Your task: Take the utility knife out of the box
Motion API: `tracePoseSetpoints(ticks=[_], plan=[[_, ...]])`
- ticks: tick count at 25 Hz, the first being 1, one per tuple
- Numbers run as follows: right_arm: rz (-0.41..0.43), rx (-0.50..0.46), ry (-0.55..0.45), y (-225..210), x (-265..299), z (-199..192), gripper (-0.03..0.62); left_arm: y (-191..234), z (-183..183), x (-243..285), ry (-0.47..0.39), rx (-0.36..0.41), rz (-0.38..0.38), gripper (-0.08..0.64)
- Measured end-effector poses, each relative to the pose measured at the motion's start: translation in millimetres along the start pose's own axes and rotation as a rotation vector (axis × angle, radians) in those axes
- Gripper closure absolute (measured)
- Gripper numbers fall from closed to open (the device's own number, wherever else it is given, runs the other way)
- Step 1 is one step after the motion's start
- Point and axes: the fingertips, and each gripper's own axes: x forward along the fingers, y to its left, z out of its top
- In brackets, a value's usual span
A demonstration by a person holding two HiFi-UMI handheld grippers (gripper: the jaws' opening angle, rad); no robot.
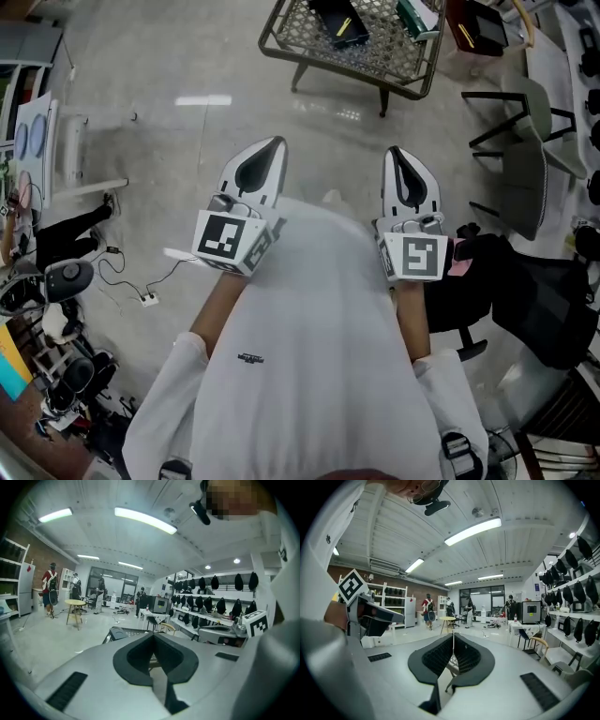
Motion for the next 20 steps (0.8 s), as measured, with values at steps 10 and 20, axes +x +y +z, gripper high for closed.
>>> tracePoseSetpoints(ticks=[10, 20], plan=[[0.016, 0.027, -0.021, -14.5, 34.6, 3.3, 0.591, 15.5, 9.9, 39.9, 0.0, -0.001, -0.011, 0.56], [-0.027, 0.05, -0.036, -23.2, 137.1, 18.0, 0.592, 87.7, 40.2, 125.3, 0.021, -0.001, -0.113, 0.56]])
